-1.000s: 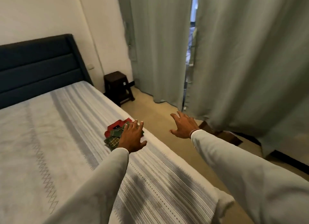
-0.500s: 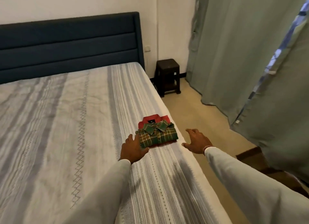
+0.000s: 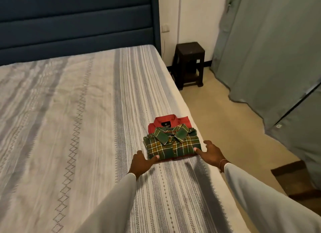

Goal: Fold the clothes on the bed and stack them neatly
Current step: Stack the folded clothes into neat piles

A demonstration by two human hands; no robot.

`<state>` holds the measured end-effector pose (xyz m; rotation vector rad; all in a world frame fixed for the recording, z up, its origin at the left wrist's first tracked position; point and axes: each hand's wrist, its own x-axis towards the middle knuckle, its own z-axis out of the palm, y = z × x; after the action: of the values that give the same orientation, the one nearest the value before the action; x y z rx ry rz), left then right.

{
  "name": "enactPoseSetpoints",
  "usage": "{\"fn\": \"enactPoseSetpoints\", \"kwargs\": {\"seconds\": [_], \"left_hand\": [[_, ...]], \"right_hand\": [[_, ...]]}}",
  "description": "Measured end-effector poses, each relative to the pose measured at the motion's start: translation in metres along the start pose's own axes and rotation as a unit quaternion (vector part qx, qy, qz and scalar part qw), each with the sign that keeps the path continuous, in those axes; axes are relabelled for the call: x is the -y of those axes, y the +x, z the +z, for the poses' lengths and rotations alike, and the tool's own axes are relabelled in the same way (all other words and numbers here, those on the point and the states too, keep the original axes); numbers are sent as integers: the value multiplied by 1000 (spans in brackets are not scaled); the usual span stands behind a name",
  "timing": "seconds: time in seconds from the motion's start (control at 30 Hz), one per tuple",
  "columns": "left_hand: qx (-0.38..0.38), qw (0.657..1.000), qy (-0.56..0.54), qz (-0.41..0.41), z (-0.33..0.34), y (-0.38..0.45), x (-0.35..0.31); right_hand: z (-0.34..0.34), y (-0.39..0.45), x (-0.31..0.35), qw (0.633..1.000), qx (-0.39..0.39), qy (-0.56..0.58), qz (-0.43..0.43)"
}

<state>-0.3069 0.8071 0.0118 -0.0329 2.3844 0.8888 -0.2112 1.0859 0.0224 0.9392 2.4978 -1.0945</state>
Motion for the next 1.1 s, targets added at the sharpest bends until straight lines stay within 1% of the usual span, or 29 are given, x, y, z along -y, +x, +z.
{"fn": "enactPoseSetpoints", "kwargs": {"seconds": [0.13, 0.3, 0.4, 0.47, 0.6, 0.67, 0.7, 0.8, 0.9, 1.0, 1.1], "left_hand": [[3, 993, -104, -47, 14, 42, -3], [20, 966, -245, -82, 28, 85, -12], [5, 964, -253, -75, 38, 110, -13], [2, 963, -257, -77, 39, 122, -11], [27, 956, -278, -84, 35, 142, -8], [47, 947, -304, -96, 35, 147, -5], [57, 939, -321, -104, 36, 145, -6], [56, 926, -356, -114, 37, 142, -6], [72, 917, -381, -96, 37, 140, -4], [106, 915, -380, -88, 32, 132, -6], [122, 917, -368, -92, 29, 122, -7]], "right_hand": [[24, 40, -9, 996, -4, 86, 39], [39, 89, -9, 975, 0, 209, 77], [48, 124, -19, 971, 8, 222, 84], [50, 132, -18, 970, 7, 231, 82], [51, 148, -19, 965, 33, 246, 82], [50, 153, -20, 958, 52, 267, 87], [50, 154, -19, 955, 62, 276, 86], [52, 154, -16, 945, 91, 305, 68], [51, 146, -18, 936, 106, 331, 60], [47, 134, -22, 926, 122, 351, 61], [46, 118, -26, 922, 117, 364, 61]]}}
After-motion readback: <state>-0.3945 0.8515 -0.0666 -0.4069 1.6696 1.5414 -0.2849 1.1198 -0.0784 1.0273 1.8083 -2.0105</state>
